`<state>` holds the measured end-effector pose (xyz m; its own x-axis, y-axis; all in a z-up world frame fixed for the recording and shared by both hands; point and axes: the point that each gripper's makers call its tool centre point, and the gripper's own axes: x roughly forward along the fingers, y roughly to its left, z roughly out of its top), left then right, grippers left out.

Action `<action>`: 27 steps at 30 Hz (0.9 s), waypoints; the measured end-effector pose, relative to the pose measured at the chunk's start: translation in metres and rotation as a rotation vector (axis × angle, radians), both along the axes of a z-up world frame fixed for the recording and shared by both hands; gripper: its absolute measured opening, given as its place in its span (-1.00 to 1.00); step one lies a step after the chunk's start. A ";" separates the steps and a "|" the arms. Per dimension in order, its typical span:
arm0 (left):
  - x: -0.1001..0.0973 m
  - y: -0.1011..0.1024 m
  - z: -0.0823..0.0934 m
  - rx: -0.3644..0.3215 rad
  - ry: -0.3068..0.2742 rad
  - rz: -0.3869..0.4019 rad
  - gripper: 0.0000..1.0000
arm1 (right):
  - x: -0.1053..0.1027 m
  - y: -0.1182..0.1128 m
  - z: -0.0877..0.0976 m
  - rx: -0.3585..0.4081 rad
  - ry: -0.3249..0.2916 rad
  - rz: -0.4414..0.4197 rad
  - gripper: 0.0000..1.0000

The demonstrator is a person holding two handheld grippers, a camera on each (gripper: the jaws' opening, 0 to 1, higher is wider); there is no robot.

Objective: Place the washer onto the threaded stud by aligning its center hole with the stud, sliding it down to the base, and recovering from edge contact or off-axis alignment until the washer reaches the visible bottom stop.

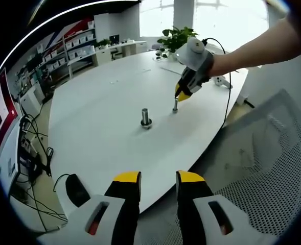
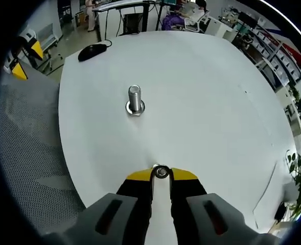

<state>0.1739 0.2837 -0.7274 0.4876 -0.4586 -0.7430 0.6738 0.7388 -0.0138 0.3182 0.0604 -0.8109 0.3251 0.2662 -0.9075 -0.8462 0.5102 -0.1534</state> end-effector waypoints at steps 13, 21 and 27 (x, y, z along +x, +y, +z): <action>0.000 0.002 -0.003 0.007 0.010 0.009 -0.49 | 0.002 0.000 -0.018 -0.005 0.039 -0.006 -0.72; 0.001 0.004 -0.004 0.013 0.015 0.021 -0.49 | 0.002 -0.001 -0.034 -0.004 0.065 -0.010 -0.71; 0.001 0.005 -0.006 0.024 0.016 0.022 -0.49 | 0.003 -0.003 -0.040 -0.006 0.071 -0.009 -0.68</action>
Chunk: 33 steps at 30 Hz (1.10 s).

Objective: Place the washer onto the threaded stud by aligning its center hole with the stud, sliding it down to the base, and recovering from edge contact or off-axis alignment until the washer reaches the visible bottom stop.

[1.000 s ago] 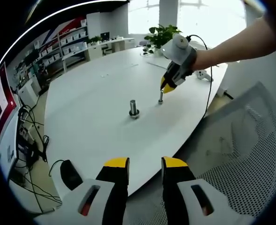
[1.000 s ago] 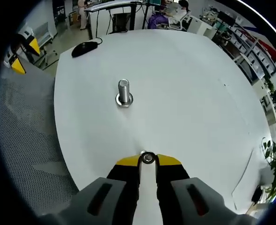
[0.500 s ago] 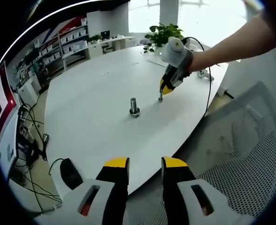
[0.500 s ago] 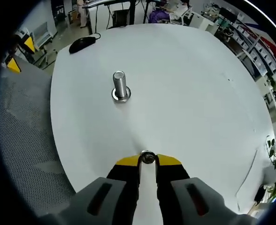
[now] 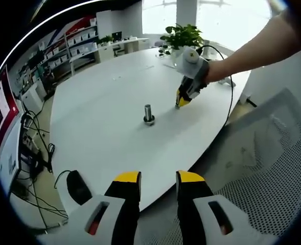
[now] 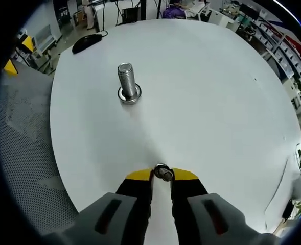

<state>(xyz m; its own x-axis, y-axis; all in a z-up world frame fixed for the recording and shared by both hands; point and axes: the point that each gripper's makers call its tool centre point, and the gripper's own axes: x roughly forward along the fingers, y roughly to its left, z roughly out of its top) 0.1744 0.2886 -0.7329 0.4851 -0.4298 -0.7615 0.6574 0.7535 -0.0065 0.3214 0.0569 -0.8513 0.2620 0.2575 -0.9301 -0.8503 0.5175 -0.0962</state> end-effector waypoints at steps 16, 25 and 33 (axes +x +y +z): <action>0.000 -0.004 0.003 -0.009 -0.013 -0.011 -0.49 | -0.012 -0.018 0.006 0.059 -0.018 -0.066 -0.62; 0.002 -0.008 0.010 -0.055 -0.029 0.000 -0.43 | -0.031 -0.030 0.030 0.188 -0.046 -0.220 -0.61; 0.001 -0.008 0.009 -0.048 -0.026 -0.003 -0.43 | -0.046 -0.027 0.057 0.285 -0.096 -0.265 -0.58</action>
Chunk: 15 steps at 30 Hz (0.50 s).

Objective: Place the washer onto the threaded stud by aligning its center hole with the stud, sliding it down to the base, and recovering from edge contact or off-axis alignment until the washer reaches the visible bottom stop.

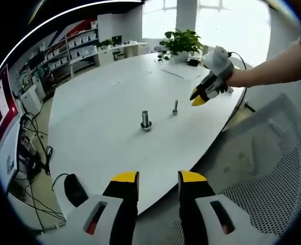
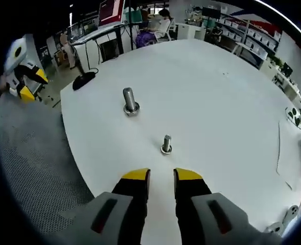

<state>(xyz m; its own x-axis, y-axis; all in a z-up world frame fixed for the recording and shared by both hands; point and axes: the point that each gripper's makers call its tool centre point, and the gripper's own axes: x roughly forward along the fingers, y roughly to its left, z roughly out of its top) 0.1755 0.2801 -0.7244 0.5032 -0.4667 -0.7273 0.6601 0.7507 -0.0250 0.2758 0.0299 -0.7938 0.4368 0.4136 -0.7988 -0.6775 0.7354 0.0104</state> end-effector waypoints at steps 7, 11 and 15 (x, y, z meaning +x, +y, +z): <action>0.002 -0.002 0.006 -0.016 -0.022 0.004 -0.41 | -0.010 0.001 0.037 0.170 -0.066 -0.156 -0.55; 0.002 -0.003 0.006 -0.018 -0.026 0.002 -0.38 | -0.023 0.000 0.055 0.223 -0.086 -0.181 -0.54; 0.004 -0.004 0.010 -0.032 -0.041 0.007 -0.36 | -0.039 0.001 0.065 0.261 -0.085 -0.180 -0.54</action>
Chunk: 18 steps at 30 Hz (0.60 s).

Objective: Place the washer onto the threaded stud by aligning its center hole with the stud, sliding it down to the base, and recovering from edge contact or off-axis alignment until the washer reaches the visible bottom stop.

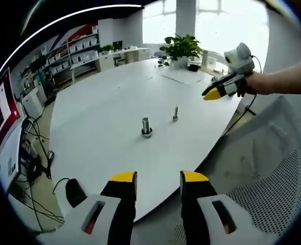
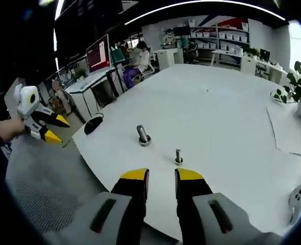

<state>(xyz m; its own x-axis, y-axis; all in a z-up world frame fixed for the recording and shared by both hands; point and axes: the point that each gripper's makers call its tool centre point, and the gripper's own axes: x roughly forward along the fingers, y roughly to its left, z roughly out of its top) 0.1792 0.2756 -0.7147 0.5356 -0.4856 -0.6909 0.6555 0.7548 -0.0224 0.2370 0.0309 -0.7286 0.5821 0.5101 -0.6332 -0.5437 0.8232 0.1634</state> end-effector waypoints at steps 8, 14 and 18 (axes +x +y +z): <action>0.002 0.003 0.002 0.001 -0.010 0.018 -0.37 | -0.026 -0.003 0.019 0.034 -0.025 -0.032 -0.54; 0.004 0.003 0.006 -0.012 -0.022 0.028 -0.39 | -0.039 -0.002 0.034 0.055 -0.043 -0.051 -0.54; 0.005 0.003 0.008 -0.021 -0.028 0.034 -0.39 | -0.045 0.002 0.034 0.066 -0.034 -0.056 -0.54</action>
